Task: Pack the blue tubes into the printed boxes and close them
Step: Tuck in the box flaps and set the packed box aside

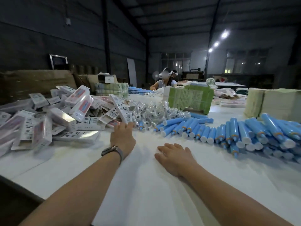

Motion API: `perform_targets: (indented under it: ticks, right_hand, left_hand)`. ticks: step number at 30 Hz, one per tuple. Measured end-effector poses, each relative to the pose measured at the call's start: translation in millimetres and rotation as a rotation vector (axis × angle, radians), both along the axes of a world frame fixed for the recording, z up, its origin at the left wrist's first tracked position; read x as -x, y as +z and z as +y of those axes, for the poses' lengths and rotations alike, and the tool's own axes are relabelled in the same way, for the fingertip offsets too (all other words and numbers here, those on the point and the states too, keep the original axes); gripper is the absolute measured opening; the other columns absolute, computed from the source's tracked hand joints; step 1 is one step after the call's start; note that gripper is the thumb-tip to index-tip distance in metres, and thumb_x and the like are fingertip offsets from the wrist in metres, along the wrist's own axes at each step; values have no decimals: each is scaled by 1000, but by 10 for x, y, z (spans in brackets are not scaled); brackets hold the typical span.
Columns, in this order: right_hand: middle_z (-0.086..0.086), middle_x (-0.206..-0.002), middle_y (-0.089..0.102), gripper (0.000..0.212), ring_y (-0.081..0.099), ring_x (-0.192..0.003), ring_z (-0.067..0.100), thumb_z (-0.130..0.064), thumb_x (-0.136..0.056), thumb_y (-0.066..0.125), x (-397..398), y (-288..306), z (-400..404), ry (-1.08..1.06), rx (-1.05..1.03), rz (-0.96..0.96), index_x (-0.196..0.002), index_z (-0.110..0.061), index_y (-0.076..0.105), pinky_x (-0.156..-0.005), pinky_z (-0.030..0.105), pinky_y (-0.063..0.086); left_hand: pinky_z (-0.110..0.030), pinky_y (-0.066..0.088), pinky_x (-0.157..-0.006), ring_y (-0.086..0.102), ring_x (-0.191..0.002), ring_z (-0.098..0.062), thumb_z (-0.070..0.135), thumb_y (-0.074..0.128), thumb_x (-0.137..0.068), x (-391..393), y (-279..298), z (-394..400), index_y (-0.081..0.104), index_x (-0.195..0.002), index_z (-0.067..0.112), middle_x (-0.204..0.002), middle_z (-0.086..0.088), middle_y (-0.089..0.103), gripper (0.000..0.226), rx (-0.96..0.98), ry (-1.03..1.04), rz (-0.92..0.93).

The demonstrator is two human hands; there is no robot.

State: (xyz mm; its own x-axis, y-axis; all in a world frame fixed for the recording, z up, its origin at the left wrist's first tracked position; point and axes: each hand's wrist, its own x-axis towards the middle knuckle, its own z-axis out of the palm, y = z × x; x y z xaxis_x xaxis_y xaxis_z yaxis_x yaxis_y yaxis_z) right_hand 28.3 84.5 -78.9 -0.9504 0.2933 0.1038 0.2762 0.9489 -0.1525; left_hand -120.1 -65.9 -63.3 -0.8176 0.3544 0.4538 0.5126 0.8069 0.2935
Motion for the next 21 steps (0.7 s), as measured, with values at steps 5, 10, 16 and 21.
perform_targets:
  ticks: [5,10,16,21]
  right_hand:
    - [-6,-155,32,55,21,-145,25,-57,-97,24,27,-40,-28,12,-3,-9,-146,-35,35,-113,55,16]
    - [-3,-154,34,54,23,-143,27,-55,-97,23,40,-30,-43,21,-9,6,-145,-33,37,-112,57,16]
    - [0,-152,35,55,24,-141,29,-55,-98,24,35,-35,-17,21,-2,-3,-145,-31,37,-112,60,14]
    - [3,-143,43,53,30,-136,31,-54,-96,25,29,-41,1,15,13,23,-137,-28,45,-108,60,18]
  left_hand:
    - [-40,45,-102,41,-128,-25,2,44,-89,536,15,-273,40,-143,34,-140,0,49,63,373,79,135]
    - [-44,47,-98,45,-128,-30,8,42,-96,722,46,-127,23,-151,47,-143,-5,51,71,444,20,52]
    - [-25,42,-66,66,-107,-22,38,44,-102,649,238,42,41,-147,42,-132,-2,64,45,711,-139,151]
    - [-28,42,-64,67,-90,-19,47,45,-98,193,408,14,35,-146,42,-90,7,62,50,627,-240,279]
